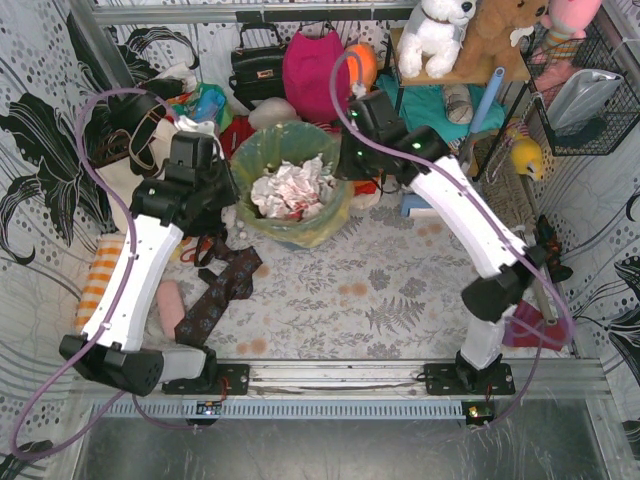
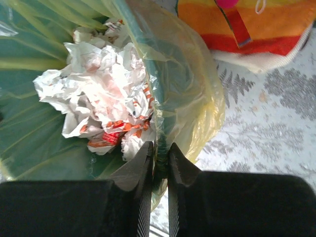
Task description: Tie the trash bag
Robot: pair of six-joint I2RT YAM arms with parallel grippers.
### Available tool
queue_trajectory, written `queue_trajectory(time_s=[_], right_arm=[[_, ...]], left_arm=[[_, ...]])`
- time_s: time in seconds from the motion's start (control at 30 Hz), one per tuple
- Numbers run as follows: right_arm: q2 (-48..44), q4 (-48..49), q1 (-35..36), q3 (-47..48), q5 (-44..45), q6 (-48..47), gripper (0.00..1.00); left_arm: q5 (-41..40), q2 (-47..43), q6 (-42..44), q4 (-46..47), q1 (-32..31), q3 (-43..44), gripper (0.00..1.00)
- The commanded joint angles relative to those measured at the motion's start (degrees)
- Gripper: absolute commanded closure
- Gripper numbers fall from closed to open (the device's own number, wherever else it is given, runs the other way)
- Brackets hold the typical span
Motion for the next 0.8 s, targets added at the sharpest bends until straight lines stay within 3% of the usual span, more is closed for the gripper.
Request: queue_trajectory(time_s=[0.0,0.37,0.77], right_arm=[[-12.5,2.1,1.4,-8.7,-0.9,0.0,1.0],[-33.7,-2.6,1.4,-27.8,1.4,3.8,1.0],[-41.2,-12.2,1.4,-34.0,-4.1,7.1,1.0]], left_arm=[[12.4,-4.9,-1.7,1.9,-5.1,-3.6,1.0],[12.5,-11.1,-12.4,2.8,-22.8,-9.0,1.0],[16.5,-18.2,-20.1,3.4,-28.4,-12.9,1.0]])
